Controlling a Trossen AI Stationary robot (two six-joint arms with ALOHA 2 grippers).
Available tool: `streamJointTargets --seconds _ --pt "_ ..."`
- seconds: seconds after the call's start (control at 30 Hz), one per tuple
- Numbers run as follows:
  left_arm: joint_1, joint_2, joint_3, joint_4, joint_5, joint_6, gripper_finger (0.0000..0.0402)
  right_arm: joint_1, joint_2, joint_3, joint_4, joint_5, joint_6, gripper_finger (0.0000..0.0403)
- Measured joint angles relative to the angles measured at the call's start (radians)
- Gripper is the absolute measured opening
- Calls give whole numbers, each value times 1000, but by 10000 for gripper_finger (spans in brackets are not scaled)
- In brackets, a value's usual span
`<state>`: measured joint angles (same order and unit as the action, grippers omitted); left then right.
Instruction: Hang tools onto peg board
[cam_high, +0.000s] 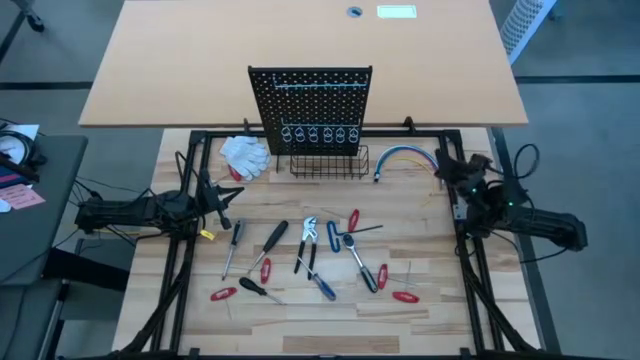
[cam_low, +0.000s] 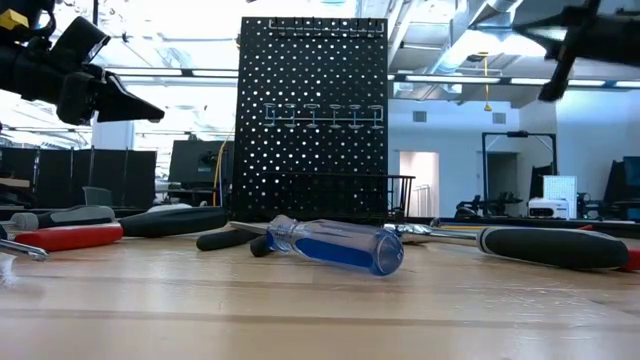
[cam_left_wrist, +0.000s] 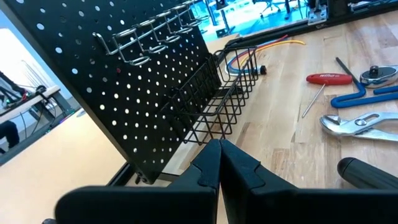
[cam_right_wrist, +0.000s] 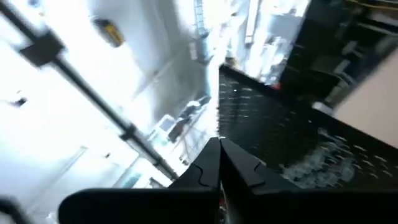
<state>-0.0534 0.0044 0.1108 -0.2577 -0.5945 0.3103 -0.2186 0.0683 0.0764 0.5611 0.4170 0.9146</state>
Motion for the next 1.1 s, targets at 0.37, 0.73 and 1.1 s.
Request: streamJointTargets --seconds 0.37,0.73,1.1 --pt "0 0 0 9 -1 0 0 -62 200 295 -275 -187 -42 13" --pt "0 0 0 9 0 -32 0 -34 631 706 -1034 -481 -149 88" --pt "0 0 0 9 0 -26 0 240 1092 784 -1148 -734 159 225"
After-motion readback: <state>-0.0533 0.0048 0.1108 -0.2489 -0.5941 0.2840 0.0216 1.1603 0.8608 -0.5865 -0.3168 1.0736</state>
